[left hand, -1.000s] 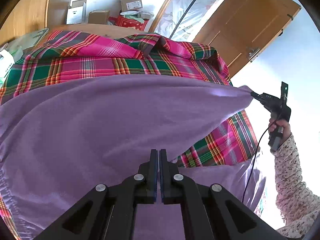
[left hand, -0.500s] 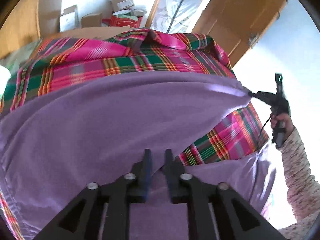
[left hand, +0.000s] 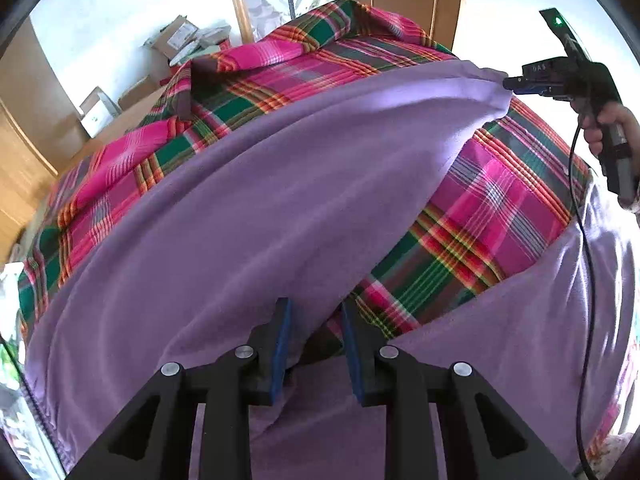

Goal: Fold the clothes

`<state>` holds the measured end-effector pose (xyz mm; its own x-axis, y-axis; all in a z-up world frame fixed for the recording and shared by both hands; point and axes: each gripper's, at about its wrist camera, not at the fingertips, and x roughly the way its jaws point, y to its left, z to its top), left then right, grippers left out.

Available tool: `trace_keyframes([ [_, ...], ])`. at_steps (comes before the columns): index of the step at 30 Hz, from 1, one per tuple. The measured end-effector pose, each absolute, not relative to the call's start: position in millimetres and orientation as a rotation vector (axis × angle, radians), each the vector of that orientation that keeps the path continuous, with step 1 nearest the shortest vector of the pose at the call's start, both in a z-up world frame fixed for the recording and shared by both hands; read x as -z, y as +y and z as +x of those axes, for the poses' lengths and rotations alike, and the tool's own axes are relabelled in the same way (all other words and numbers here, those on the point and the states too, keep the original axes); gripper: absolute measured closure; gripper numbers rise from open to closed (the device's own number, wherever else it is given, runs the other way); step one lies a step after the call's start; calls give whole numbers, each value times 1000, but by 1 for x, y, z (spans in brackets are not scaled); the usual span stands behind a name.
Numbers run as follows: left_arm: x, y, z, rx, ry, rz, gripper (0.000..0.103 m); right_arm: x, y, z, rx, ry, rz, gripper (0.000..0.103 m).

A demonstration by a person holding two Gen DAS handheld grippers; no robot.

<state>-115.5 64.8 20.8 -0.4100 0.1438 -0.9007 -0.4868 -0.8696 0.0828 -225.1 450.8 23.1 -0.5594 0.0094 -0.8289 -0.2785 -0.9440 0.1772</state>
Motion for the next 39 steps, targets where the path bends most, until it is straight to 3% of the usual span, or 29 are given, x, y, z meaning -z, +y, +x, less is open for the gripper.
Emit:
trace_keyframes([
  [5,-20,69,-118,-2312,500,-1411,76,-19,452,-229,-2602,469,-1376,84],
  [6,-20,68,-118,-2312,494,-1410,81,-19,452,-228,-2605,474,-1370,84],
  [7,-21,65,-119,-2317,481,-1408,95,-19,452,-228,-2611,479,-1364,88],
  [8,-23,61,-120,-2313,436,-1407,98,-19,452,-228,-2619,484,-1360,95],
  [9,-26,56,-121,-2308,389,-1406,99,-19,453,-228,-2623,490,-1358,95],
  [19,-56,32,-97,-2258,232,-1304,100,-43,456,-215,-2659,479,-1305,98],
  [24,-45,34,-93,-2216,222,-1348,100,-33,459,-215,-2540,334,-1331,98],
  [32,-36,34,-93,-2191,230,-1384,100,-36,478,-201,-2597,487,-1275,97],
  [35,-37,30,-91,-2187,213,-1389,100,-34,493,-200,-2584,614,-1255,87],
  [39,-41,30,-88,-2205,186,-1379,99,-11,520,-200,-2524,840,-1290,85],
])
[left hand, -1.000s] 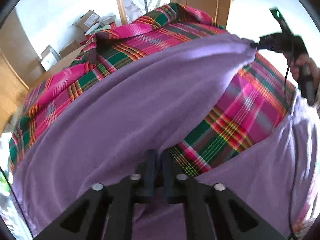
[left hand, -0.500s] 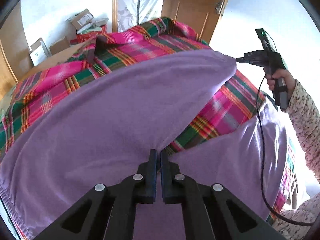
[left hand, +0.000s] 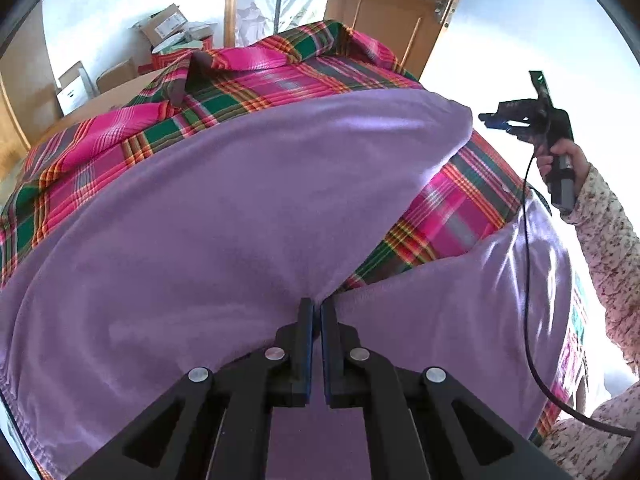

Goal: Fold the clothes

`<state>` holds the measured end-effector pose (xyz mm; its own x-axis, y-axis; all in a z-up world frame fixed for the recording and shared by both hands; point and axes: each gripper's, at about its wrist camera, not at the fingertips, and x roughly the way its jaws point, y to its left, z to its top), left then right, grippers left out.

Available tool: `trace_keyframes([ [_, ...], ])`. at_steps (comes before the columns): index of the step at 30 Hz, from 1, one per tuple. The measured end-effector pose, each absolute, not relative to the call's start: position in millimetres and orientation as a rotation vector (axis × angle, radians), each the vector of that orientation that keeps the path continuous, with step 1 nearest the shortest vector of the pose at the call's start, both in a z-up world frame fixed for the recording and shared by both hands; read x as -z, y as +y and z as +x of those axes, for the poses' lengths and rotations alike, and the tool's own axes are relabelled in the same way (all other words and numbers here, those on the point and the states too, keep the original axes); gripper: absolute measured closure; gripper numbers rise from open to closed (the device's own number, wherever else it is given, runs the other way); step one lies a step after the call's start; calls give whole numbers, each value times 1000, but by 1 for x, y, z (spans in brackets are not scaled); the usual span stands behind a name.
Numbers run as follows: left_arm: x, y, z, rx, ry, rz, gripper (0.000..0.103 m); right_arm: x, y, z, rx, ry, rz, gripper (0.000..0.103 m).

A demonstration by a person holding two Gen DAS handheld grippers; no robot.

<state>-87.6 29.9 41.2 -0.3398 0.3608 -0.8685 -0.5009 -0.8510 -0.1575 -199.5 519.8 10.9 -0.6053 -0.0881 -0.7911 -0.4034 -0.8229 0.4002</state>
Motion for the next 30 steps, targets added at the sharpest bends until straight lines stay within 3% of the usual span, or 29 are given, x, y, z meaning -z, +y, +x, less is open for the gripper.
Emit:
trace_keyframes([
  [3,-49,30,-86,-2199,166,-1352,99,1,534,-195,-2507,985,-1269,81],
  [5,-51,30,-86,-2197,147,-1345,99,7,541,-196,-2507,1072,-1245,73],
  [9,-48,33,-91,-2205,137,-1373,99,16,545,-204,-2505,1217,-1266,73],
  [15,-45,41,-99,-2216,118,-1382,99,18,540,-215,-2523,1249,-1292,73],
  [17,-43,45,-104,-2209,100,-1388,99,16,538,-216,-2537,1250,-1295,86],
  [20,-37,50,-109,-2203,75,-1417,99,13,535,-215,-2555,1215,-1288,94],
  [30,-23,52,-117,-2181,75,-1480,99,-15,555,-198,-2570,1113,-1182,97],
])
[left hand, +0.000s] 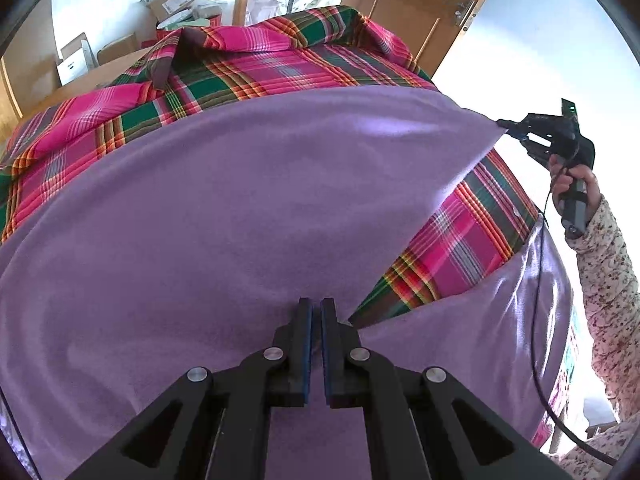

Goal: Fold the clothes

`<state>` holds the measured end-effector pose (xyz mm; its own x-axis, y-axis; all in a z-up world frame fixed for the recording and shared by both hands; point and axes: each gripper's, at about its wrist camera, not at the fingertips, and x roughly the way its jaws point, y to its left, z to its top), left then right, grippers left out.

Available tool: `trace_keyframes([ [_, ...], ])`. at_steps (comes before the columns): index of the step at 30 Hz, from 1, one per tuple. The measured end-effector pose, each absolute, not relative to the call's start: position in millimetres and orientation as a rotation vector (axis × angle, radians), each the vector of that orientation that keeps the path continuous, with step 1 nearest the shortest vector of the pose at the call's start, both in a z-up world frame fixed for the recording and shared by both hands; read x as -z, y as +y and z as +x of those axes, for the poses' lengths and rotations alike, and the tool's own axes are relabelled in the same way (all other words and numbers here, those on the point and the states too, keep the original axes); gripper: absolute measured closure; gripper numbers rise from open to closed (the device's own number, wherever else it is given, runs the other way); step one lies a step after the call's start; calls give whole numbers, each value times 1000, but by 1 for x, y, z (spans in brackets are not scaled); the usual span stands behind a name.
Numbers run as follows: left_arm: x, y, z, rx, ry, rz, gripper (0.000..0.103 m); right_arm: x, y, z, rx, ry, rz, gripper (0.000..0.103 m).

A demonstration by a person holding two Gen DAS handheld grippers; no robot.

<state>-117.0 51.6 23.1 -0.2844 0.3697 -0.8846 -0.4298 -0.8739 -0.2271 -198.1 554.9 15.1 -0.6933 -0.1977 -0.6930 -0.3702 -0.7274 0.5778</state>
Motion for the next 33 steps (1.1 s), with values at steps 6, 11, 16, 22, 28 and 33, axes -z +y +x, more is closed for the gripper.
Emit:
trace_keyframes([
  [6,-21,53,-114,-2180,89,-1478,99,2,547,-200,-2472,999,-1293,97],
  [11,-23,53,-114,-2178,83,-1476,99,0,544,-200,-2438,964,-1272,93],
  [16,-31,49,-111,-2185,50,-1450,99,-23,529,-194,-2506,825,-1198,92],
  [22,-47,35,-104,-2242,5,-1401,99,-40,475,-188,-2722,544,-1261,90],
  [28,-58,1,-95,-2331,-83,-1385,99,-28,448,-189,-2716,403,-1404,90],
  [33,-71,-53,-86,-2458,-163,-1373,99,-35,438,-189,-2664,276,-1406,90],
])
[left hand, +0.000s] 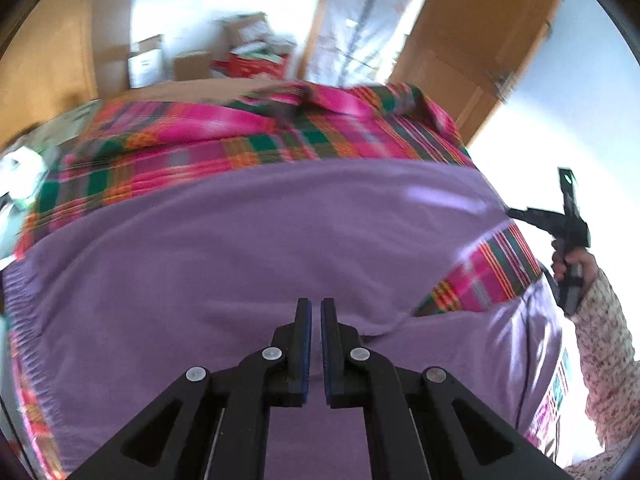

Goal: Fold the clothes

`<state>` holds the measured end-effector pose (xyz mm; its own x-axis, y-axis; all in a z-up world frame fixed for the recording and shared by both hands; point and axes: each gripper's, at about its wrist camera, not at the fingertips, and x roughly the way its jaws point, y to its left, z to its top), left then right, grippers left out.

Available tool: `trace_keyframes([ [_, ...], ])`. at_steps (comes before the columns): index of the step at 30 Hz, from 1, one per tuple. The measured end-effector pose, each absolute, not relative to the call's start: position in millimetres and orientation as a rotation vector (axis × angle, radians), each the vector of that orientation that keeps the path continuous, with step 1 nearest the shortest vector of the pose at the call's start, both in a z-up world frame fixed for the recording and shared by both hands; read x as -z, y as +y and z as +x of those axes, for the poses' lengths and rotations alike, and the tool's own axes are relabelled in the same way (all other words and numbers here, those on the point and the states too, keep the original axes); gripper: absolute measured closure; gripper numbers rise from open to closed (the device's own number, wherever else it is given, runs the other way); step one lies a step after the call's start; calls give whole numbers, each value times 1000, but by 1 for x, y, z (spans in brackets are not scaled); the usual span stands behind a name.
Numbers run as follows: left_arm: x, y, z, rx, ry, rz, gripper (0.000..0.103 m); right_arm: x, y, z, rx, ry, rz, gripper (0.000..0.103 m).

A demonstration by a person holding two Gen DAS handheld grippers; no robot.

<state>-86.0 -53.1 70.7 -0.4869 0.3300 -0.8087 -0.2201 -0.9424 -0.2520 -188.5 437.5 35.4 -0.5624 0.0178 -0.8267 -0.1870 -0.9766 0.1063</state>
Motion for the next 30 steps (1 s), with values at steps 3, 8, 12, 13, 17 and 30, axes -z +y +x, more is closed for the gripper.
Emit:
trace_keyframes([
  [3,-76,-89,-85,-2533,-245,-1377,99,-52,402,-185,-2788,168,-1387,89],
  [8,-73,-141,-82,-2607,-353,-1417,98,-63,322,-183,-2991,18,-1474,89],
  [12,-61,-177,-79,-2644,-432,-1465,98,-53,256,-188,-3086,-94,-1579,89],
  [13,-60,-182,-78,-2647,-444,-1472,98,-49,237,-190,-3101,-133,-1610,89],
  [17,-53,-202,-83,-2655,-463,-1498,98,-37,177,-192,-3145,-271,-1694,89],
  [30,-22,-241,-140,-2639,-474,-1593,98,-15,76,-221,-3206,-409,-1772,89],
])
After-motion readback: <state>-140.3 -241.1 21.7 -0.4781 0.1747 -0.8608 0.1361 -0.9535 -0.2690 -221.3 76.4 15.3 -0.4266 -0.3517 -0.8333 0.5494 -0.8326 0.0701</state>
